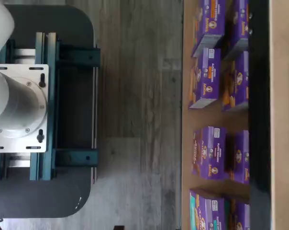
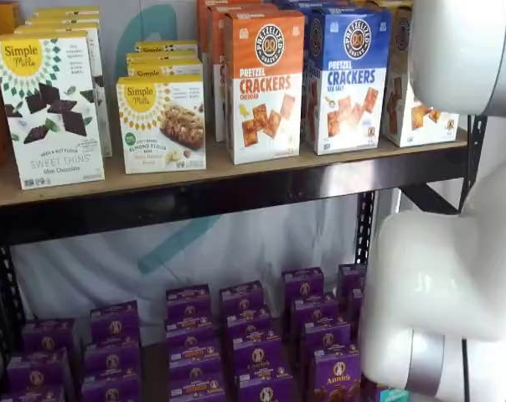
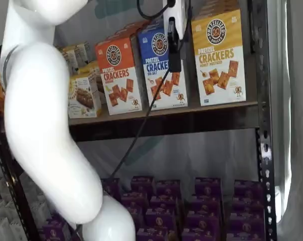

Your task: Retrieve the yellow and white box located on the top shelf, the sixth one from the left

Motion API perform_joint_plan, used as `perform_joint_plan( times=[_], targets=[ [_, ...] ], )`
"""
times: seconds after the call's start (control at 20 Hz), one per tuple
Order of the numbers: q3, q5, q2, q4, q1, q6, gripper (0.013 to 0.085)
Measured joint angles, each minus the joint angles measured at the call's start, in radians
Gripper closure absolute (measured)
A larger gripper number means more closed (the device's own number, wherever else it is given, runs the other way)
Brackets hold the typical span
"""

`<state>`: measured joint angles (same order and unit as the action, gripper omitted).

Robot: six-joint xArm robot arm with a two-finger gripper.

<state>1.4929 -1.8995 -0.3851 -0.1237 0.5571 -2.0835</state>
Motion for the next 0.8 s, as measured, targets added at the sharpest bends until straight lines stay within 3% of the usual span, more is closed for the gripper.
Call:
perform_joint_plan(
  times=[0.55,0.8],
  targets=[
    [0.259,-0.128,0.149,-0.083,0.026,0.023,0.0130],
    [0.236,-0.076,0.134,-0.204,0.070,0.037,0.0130]
  ],
)
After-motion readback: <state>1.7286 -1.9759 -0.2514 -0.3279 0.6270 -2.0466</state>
